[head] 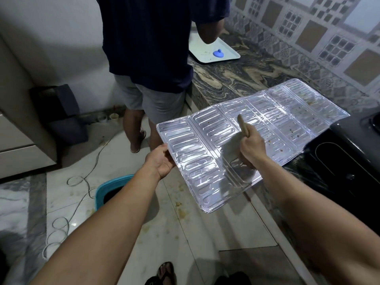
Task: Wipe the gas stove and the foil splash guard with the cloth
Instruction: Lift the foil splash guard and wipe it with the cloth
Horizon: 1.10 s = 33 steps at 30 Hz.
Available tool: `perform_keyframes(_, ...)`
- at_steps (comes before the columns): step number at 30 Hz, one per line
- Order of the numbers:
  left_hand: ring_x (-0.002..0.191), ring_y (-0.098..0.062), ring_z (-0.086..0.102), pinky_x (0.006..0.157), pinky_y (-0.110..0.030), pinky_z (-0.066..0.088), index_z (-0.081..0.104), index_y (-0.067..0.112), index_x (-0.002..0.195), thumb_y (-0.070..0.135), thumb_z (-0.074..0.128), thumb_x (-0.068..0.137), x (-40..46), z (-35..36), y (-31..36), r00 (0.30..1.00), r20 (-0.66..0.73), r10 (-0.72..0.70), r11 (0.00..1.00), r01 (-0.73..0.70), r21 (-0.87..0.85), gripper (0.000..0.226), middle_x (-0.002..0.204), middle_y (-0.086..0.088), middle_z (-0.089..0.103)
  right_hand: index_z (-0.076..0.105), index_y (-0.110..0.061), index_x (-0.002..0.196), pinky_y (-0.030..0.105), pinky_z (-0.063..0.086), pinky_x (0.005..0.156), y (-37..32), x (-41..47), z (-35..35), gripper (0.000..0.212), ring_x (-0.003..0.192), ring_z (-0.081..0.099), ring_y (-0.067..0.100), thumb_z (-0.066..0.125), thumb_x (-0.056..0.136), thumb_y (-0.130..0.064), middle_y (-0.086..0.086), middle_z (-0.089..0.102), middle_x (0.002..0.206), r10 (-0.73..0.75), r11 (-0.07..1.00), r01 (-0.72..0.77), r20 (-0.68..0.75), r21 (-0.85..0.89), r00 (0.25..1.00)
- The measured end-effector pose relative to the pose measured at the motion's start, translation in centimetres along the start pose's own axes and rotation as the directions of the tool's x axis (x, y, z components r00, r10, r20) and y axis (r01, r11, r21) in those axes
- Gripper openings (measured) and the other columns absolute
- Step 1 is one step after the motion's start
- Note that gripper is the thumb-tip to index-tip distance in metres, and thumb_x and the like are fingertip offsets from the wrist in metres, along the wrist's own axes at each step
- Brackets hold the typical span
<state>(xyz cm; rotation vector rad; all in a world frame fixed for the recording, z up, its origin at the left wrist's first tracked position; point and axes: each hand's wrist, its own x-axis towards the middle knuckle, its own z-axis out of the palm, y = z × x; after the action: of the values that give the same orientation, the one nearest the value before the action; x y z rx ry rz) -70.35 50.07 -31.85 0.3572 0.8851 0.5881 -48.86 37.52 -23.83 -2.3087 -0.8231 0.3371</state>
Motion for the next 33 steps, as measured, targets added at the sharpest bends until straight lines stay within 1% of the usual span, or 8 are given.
perform_keyframes(4, 0.087, -0.027, 0.064, 0.055, -0.04, 0.061, 0.057, 0.006, 0.116, 0.009, 0.04, 0.101, 0.2, 0.2, 0.1, 0.999, 0.032, 0.011, 0.999, -0.013, 0.049, 0.023, 0.107, -0.012, 0.064, 0.051, -0.037, 0.122, 0.042, 0.049, 0.085, 0.5, -0.8, 4.6, 0.032, 0.102, 0.052, 0.022, 0.038, 0.098, -0.021, 0.003, 0.048, 0.118, -0.108, 0.98, 0.135, 0.178, -0.144, 0.978)
perform_keyframes(7, 0.088, -0.026, 0.063, 0.06, -0.046, 0.06, 0.053, 0.01, 0.121, 0.011, 0.037, 0.102, 0.6, 0.0, 0.0, 0.999, 0.046, 0.01, 0.997, -0.013, 0.08, 0.025, 0.112, -0.013, 0.062, 0.05, -0.047, 0.126, 0.043, 0.042, 0.099, -0.8, -3.2, 8.2, 0.043, 0.112, 0.048, 0.021, 0.041, 0.093, -0.022, 0.0, 0.05, 0.124, -0.259, 0.96, 0.28, 0.377, -0.002, 0.889)
perform_keyframes(9, 0.08, -0.025, 0.064, 0.062, -0.048, 0.058, 0.058, 0.012, 0.104, 0.011, 0.037, 0.101, 0.9, -0.3, -0.1, 0.998, 0.054, 0.009, 0.996, -0.014, 0.087, 0.022, 0.096, -0.01, 0.066, 0.054, -0.037, 0.128, 0.037, 0.042, 0.097, -1.8, -4.3, 9.2, 0.04, 0.11, 0.054, 0.021, 0.043, 0.095, -0.017, 0.002, 0.059, 0.122, -0.311, 0.949, 0.299, 0.467, 0.102, 0.828)
perform_keyframes(12, 0.064, -0.023, 0.063, 0.072, -0.042, 0.053, 0.063, 0.014, 0.091, 0.019, 0.041, 0.097, 1.0, -0.7, 0.4, 0.999, 0.024, -0.026, 0.995, 0.024, 0.101, 0.024, 0.069, -0.006, 0.07, 0.065, -0.03, 0.103, 0.035, 0.05, 0.075, -3.1, -3.1, 8.2, 0.029, 0.084, 0.062, 0.021, 0.045, 0.096, -0.01, 0.001, 0.067, 0.091, -0.278, 0.941, 0.168, 0.391, 0.294, 0.877)
perform_keyframes(15, 0.076, -0.025, 0.065, 0.069, -0.041, 0.053, 0.066, 0.013, 0.098, 0.033, 0.045, 0.099, 1.3, -0.9, 1.0, 1.0, -0.009, -0.006, 0.991, 0.007, 0.131, 0.029, 0.08, -0.007, 0.073, 0.061, -0.019, 0.088, 0.027, 0.046, 0.049, -4.5, 0.5, 5.5, 0.031, 0.056, 0.057, 0.02, 0.04, 0.086, 0.004, 0.009, 0.063, 0.074, -0.106, 0.925, 0.03, 0.179, 0.379, 0.978)
perform_keyframes(19, 0.086, -0.028, 0.07, 0.071, -0.039, 0.056, 0.062, 0.006, 0.12, 0.029, 0.047, 0.098, 1.8, 0.0, 1.6, 1.0, 0.025, 0.015, 0.999, -0.016, 0.048, 0.035, 0.099, -0.013, 0.072, 0.06, -0.018, 0.099, 0.031, 0.042, 0.059, -5.2, 5.4, 3.6, 0.036, 0.074, 0.054, 0.024, 0.037, 0.081, 0.004, 0.008, 0.059, 0.084, -0.065, 0.981, 0.083, -0.105, 0.175, 0.992)
perform_keyframes(27, 0.076, -0.033, 0.073, 0.066, -0.044, 0.057, 0.061, 0.004, 0.116, 0.041, 0.031, 0.103, 3.2, 1.5, 2.8, 0.995, 0.102, -0.021, 0.996, 0.03, -0.086, 0.05, 0.09, -0.018, 0.075, 0.05, -0.036, 0.127, 0.054, 0.04, 0.102, -3.9, 6.5, 10.9, 0.031, 0.12, 0.046, 0.031, 0.041, 0.099, -0.03, 0.008, 0.049, 0.128, -0.249, 0.912, 0.336, 0.334, -0.235, 0.909)
perform_keyframes(33, 0.085, -0.035, 0.071, 0.073, -0.047, 0.057, 0.056, 0.0, 0.125, 0.041, 0.028, 0.103, 3.4, 1.1, 2.4, 0.997, 0.066, -0.037, 0.994, 0.044, -0.104, 0.054, 0.098, -0.022, 0.072, 0.063, -0.026, 0.113, 0.045, 0.05, 0.089, -6.5, 2.7, 13.3, 0.026, 0.097, 0.062, 0.027, 0.046, 0.095, -0.017, 0.006, 0.068, 0.102, -0.314, 0.946, 0.245, 0.41, 0.213, 0.857)
